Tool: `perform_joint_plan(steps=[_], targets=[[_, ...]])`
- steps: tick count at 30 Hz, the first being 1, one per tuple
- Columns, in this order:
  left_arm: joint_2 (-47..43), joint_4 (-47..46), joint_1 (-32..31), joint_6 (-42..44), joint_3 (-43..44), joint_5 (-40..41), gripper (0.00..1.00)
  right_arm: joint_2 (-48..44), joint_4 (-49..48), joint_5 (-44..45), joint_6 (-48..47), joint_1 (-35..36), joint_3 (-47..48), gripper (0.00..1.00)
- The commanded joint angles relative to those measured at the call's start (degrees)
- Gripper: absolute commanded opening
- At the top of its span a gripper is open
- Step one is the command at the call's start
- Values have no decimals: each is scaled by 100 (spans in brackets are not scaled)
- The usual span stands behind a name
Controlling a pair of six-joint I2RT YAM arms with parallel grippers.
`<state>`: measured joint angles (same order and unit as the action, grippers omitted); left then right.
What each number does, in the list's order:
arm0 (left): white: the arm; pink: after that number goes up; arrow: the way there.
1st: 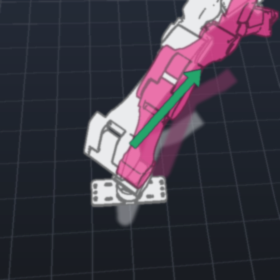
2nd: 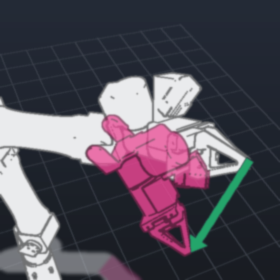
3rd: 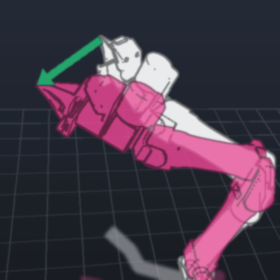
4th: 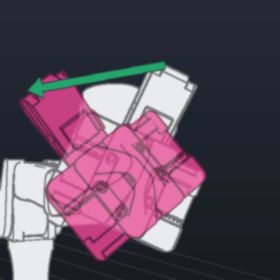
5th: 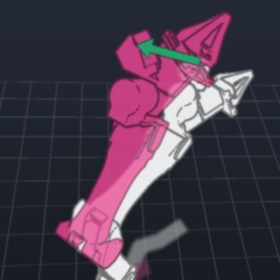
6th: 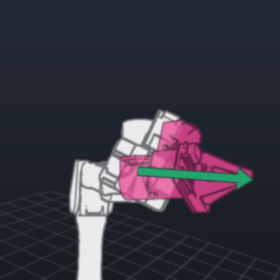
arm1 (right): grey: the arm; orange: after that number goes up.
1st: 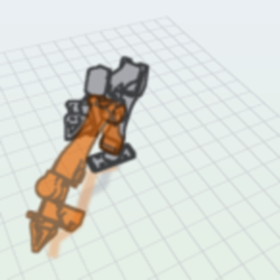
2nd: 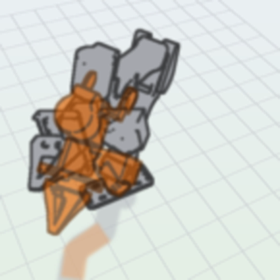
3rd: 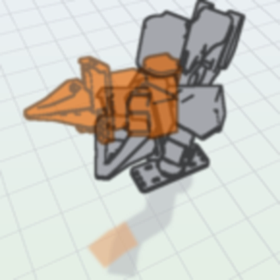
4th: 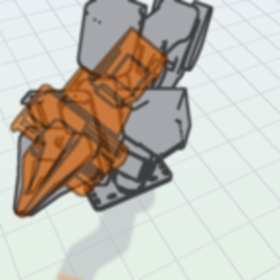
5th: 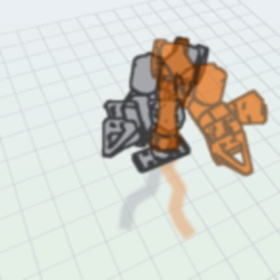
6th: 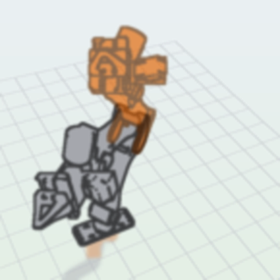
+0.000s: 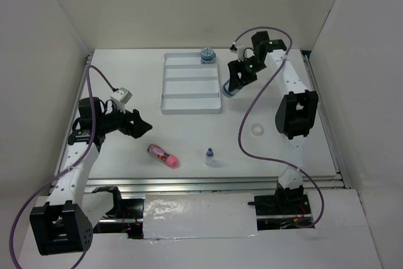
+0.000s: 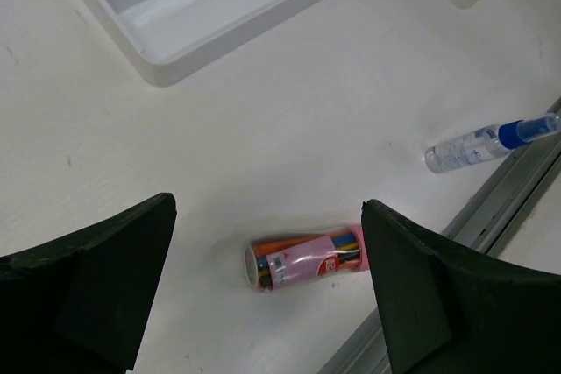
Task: Sort the stationery into containers
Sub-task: Pick up the stationery from the center of the board.
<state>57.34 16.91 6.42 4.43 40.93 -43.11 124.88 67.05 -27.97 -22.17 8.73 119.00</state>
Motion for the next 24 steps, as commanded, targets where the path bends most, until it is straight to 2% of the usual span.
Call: perform_joint_plan(steps=[1,3,4,7,10,11,12,14,15,16,19,20,24], targets=[[-302,-916,53,-222,3,-707,99,-517,616,-2377,2,-82,948,26],[-407,-1311,44,-389,55,-777,99,-674,687,-3027,29,-91,932,25],[-417,-1400,53,-642,82,-830,99,-719,765,-3640,-6,-74,845,25],[-329,-1637,35,-969,266,-1162,99,-895,1177,-4713,-487,67,599,25],[-206,-2601,35,-2003,241,-1777,99,-1000,1495,-5636,-832,198,248,27],[-162,-3005,-8,-2938,171,-1867,99,-1035,1469,-5850,-780,243,133,27],[-145,-3914,-78,-3409,-13,-1911,99,-1079,1443,-6061,-710,295,54,27],[-162,-4745,-158,-4514,-172,-1798,99,-1106,997,-6744,-132,340,-192,26],[-205,-4984,-280,-4634,-225,-1701,99,-1124,681,-6887,236,348,-306,25],[-267,-4987,-333,-4626,-217,-1553,99,-1124,165,-6906,1032,375,-386,24],[-601,-4270,-806,-3768,2,-920,99,-1106,509,-6907,680,576,-176,21],[-714,-4057,-895,-3225,64,-622,99,-1141,485,-6915,732,647,-167,19],[-935,-3519,-1326,-2334,135,-84,99,-1290,110,-6915,1160,990,-157,14]])
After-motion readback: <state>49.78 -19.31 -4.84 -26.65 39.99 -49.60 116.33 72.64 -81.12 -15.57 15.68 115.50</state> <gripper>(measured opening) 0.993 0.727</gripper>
